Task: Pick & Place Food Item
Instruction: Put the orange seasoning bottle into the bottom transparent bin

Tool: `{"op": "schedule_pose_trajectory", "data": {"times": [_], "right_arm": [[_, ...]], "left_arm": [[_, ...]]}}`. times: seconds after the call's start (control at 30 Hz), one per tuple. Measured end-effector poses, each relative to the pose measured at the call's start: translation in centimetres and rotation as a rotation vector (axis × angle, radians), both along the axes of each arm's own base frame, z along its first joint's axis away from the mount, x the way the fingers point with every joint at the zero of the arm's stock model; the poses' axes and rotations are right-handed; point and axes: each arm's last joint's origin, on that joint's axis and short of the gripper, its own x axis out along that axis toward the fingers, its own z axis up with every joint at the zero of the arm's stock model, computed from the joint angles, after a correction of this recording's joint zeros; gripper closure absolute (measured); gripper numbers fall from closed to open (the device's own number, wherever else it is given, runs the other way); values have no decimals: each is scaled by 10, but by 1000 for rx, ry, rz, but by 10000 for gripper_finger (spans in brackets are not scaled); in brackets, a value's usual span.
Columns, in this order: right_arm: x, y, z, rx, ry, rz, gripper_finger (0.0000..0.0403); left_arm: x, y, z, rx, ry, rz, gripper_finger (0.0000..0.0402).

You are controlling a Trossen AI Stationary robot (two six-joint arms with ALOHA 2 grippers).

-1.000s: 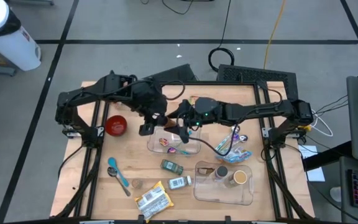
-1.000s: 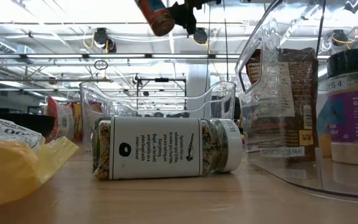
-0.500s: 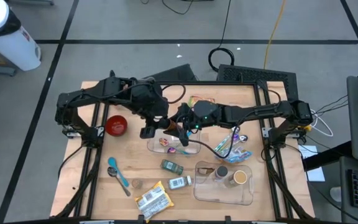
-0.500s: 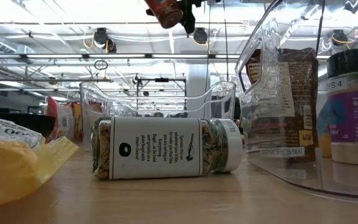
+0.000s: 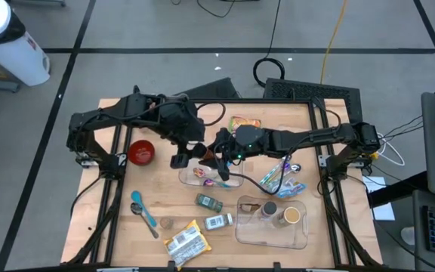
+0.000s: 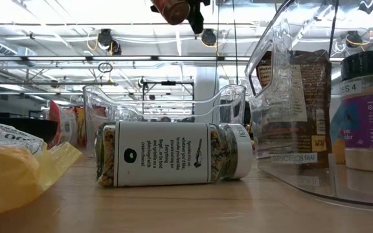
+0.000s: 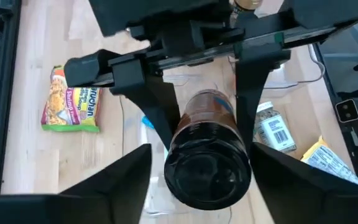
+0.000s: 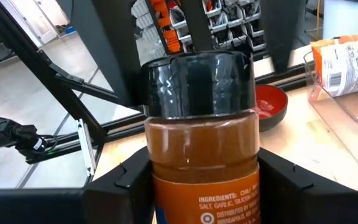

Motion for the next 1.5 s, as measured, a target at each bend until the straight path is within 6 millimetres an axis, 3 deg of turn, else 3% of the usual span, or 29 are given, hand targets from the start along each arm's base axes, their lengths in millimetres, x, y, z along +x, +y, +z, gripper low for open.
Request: {"op": "schedule_pose_trajectory", "data": {"times": [0.3, 0.6, 0.83, 1.03, 1.27, 1.5], "right_arm": [[1, -3, 5, 3, -53, -7, 226], [3, -18, 18, 11, -186, -43, 228], [0, -34, 43, 41, -444, -56, 230], [-6, -45, 59, 54, -614, -78, 230], [-7, -44, 62, 46, -645, -73, 231], [-10, -44, 68, 23, -697, -72, 232]], "left_arm": [[-10, 4, 7, 6, -21, 19, 78], [-80, 22, 62, 30, -249, 171, 76], [-114, 23, 78, -31, -327, 222, 76], [-111, 19, 76, -67, -351, 193, 76], [-70, 21, 50, -119, -427, 138, 75], [-48, 29, 28, -234, -476, 110, 75]]}}
